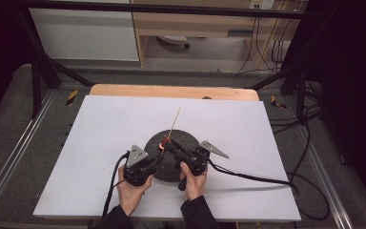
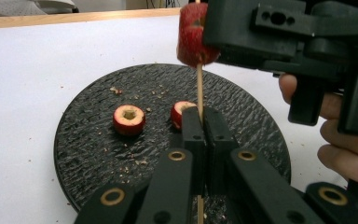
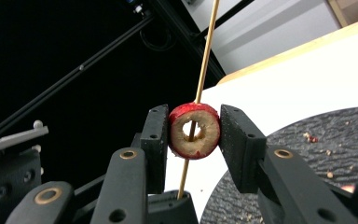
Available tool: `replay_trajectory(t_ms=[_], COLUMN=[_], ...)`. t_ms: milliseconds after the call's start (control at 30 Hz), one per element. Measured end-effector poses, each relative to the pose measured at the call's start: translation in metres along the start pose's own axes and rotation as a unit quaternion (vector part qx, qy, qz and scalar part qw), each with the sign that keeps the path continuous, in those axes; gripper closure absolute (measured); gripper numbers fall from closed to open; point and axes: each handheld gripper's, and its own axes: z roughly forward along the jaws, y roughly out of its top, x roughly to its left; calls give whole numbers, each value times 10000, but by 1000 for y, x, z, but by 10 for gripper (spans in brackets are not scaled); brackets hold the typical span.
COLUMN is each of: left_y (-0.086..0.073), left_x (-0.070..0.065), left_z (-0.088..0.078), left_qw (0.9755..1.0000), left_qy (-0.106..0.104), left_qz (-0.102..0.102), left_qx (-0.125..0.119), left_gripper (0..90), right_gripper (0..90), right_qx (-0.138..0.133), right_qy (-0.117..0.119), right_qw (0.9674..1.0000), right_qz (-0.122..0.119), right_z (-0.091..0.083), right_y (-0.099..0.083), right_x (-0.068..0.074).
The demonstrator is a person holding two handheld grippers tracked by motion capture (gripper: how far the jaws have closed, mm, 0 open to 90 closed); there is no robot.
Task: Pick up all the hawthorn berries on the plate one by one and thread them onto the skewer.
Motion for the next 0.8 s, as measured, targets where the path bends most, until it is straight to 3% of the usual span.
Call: replay_trajectory(t_ms=[467, 567, 667, 700, 800], left_y=[0, -1, -3, -4, -6], left_x=[1, 2, 5, 8, 12], left_z=[-1, -3, -7, -9, -12], left_qw=[10000, 9999, 9999, 9999, 9999], left_qy=[-50, -24, -17, -3, 3], left_qz=[56, 107, 95, 94, 109], left_qx=[32, 51, 68, 83, 113], left_gripper=[885, 886, 886, 886, 886], right_gripper=[633, 588, 561, 522, 475], right_qx=[340, 364, 428, 503, 637], right_qy=[-6, -52, -72, -128, -175], right_qw=[9994, 9988, 9981, 9969, 9949], right_qz=[-78, -327, -426, -599, -758], right_z=[-3, -6, -8, -10, -11], right_y=[-5, 2, 7, 13, 18], right_x=[2, 4, 5, 6, 6])
